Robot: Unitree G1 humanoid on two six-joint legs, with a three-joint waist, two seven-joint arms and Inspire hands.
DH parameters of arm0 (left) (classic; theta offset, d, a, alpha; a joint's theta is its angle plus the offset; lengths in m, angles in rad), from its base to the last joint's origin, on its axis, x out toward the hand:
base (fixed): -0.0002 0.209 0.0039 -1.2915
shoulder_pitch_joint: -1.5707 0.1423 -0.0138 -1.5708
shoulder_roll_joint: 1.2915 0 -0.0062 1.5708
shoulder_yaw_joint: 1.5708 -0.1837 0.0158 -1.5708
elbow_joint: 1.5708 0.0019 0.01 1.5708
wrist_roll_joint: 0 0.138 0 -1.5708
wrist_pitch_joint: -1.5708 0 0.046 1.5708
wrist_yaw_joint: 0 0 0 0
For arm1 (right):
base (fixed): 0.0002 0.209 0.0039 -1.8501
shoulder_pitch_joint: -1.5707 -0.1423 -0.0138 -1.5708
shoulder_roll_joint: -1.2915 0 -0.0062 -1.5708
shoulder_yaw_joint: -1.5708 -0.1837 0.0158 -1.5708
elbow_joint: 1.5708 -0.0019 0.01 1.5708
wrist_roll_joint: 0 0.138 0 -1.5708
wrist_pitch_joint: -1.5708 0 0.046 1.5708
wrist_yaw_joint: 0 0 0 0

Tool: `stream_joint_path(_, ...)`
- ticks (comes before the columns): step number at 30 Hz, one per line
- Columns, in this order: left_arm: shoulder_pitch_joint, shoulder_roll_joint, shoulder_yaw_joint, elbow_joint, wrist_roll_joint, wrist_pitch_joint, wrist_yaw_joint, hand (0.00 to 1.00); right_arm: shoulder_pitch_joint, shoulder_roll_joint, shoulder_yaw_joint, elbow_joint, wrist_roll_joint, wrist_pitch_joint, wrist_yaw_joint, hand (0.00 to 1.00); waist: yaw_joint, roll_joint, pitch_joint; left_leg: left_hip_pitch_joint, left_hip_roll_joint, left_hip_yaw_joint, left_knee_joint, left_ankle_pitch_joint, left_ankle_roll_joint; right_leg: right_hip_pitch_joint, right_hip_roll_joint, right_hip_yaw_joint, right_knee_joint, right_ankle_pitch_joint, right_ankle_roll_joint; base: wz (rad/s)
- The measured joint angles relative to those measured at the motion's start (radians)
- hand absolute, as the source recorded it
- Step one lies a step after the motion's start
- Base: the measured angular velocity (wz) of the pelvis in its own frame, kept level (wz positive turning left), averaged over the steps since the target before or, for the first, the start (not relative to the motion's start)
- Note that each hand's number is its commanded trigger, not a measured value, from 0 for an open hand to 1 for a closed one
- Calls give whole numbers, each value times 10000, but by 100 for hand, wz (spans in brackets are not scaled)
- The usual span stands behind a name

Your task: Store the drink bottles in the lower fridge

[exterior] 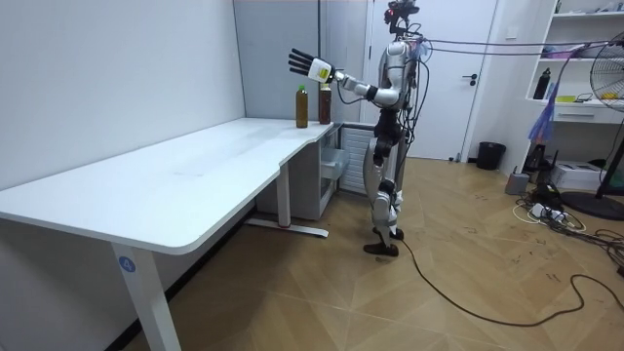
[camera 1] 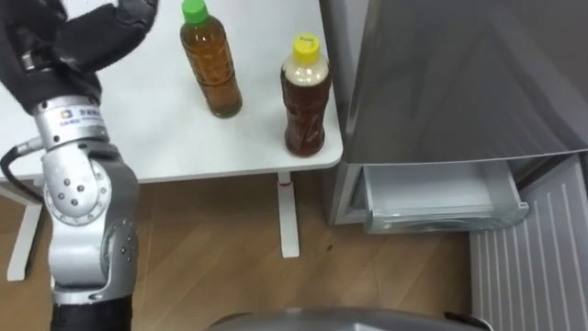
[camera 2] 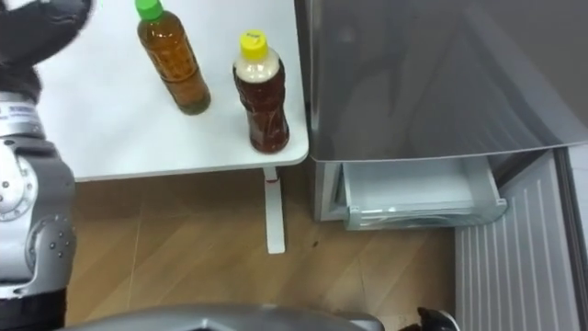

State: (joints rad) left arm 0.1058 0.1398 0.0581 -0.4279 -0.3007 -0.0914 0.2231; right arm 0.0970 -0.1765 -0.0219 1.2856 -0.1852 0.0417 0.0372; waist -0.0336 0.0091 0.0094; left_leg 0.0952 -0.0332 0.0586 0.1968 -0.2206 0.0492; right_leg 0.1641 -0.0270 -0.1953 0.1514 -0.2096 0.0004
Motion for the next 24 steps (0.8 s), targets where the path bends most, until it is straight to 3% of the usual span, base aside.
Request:
stream_joint_path(10,-381,1,-158,-172,-5,266,-2296,0,-293,-102,16,422,-20,-91,283,0,-152,4,-20,19,16,164,16,2,1,-49,1,170,26,4,-7,-6)
stream_joint_path(18,-379,19,-602,-217,-15,523,-3321,0,-407,-148,251,789,-42,-55,403,0,-160,-76,-40,31,22,172,28,3,2,-34,3,177,34,7,-11,0)
stream_joint_path(24,-380,277,-1208,-217,-22,765,-3945,0,-439,-150,497,791,-43,25,358,0,-193,-57,-41,1,25,155,-9,3,1,-25,6,126,31,6,-11,0)
